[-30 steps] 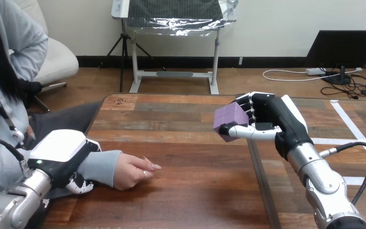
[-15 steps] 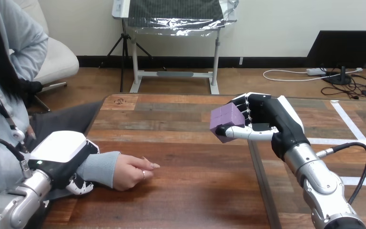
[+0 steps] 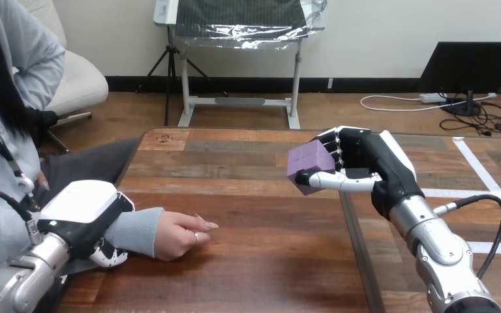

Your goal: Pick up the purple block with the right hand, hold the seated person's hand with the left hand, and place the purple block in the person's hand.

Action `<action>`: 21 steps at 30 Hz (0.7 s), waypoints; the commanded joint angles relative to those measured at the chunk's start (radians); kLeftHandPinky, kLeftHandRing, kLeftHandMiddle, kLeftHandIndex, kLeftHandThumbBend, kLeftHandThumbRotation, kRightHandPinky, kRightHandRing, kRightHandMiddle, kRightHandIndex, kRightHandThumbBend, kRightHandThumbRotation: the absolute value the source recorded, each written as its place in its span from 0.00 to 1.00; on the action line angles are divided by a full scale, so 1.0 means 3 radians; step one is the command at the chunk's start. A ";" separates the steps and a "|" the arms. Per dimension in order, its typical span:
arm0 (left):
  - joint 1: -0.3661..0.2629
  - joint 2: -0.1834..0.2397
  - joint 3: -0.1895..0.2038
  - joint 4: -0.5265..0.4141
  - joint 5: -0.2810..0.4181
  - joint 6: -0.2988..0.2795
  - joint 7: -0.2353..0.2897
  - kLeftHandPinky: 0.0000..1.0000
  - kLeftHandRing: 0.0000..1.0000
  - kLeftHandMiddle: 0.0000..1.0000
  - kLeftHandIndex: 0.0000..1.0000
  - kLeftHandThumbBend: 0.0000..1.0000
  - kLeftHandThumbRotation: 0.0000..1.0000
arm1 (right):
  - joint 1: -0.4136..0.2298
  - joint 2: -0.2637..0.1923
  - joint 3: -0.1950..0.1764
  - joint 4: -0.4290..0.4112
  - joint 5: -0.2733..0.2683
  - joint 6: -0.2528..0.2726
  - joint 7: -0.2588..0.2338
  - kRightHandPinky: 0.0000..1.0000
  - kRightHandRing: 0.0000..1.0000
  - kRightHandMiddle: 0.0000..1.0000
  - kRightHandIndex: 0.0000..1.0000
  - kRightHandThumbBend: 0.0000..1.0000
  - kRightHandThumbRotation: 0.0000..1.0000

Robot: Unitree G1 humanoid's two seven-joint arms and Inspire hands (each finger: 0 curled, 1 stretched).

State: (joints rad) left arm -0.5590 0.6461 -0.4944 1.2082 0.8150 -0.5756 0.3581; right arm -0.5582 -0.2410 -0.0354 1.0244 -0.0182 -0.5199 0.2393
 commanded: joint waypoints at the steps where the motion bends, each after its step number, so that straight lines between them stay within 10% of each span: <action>1: -0.0068 0.0004 -0.0036 0.0051 -0.0024 -0.0048 0.0001 0.24 0.30 0.37 0.38 0.96 0.00 | -0.0119 -0.0002 -0.0064 -0.0233 0.0069 0.0019 -0.0004 0.45 0.49 0.52 0.49 0.76 0.00; 21: -0.0064 0.0001 0.0018 -0.0069 -0.0081 -0.0225 0.0132 0.22 0.28 0.34 0.34 0.93 0.00 | -0.0123 0.0022 0.0003 -0.0196 -0.0042 -0.0015 -0.0065 0.44 0.48 0.52 0.49 0.78 0.00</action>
State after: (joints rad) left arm -0.5573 0.6484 -0.4942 1.2144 0.8094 -0.6295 0.3871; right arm -0.5565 -0.2399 -0.0373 1.0227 -0.0252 -0.5112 0.2364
